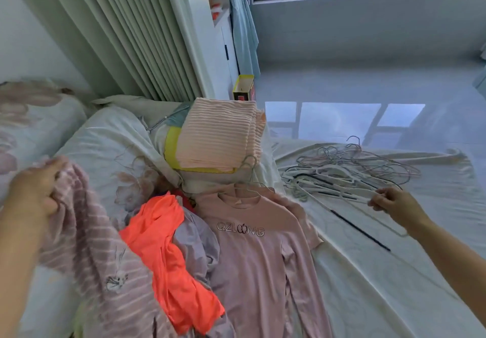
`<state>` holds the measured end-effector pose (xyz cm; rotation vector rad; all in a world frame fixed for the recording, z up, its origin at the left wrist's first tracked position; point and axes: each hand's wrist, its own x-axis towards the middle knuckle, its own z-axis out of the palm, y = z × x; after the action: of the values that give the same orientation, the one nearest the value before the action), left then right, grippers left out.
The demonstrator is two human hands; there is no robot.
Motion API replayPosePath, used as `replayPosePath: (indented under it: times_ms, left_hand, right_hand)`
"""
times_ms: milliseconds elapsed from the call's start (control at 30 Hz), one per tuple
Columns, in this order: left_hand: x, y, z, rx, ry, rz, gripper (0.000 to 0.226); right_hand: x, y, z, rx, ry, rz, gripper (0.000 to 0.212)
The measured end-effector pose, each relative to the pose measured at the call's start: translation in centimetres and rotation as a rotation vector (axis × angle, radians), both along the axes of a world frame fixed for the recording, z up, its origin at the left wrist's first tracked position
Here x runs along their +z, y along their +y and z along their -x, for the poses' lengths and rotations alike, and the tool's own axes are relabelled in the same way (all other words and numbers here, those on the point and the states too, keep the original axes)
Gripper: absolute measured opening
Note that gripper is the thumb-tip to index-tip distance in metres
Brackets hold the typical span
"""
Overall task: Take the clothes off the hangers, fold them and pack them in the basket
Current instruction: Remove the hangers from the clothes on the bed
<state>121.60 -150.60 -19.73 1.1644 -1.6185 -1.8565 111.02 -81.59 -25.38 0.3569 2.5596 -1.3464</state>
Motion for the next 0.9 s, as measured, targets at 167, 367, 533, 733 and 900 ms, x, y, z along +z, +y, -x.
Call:
replayPosePath:
  times_ms: [167, 367, 533, 733, 900]
  left_hand:
    - [-2.7, 10.9, 4.6, -0.097, -0.095, 0.331, 0.024]
    - [-19.2, 14.0, -1.7, -0.769, -0.808, 0.81, 0.076]
    - [-26.3, 14.0, -8.3, -1.232, -1.321, 0.982, 0.087]
    - [-28.9, 10.5, -8.7, -1.225, -1.383, 1.004, 0.121]
    - [-29.7, 9.3, -6.7, -1.25, -1.368, 0.816, 0.112]
  right_hand:
    - [-4.5, -2.3, 7.7, 0.018, -0.027, -0.221, 0.013]
    - [-10.1, -9.5, 12.8, 0.033, -0.012, -0.526, 0.037]
    - [-18.5, -22.1, 8.8, 0.562, -0.066, -0.392, 0.025]
    - [-26.1, -27.9, 9.6, 0.488, -0.28, -0.549, 0.056]
    - [-26.3, -30.1, 7.2, 0.502, -0.19, -0.434, 0.026]
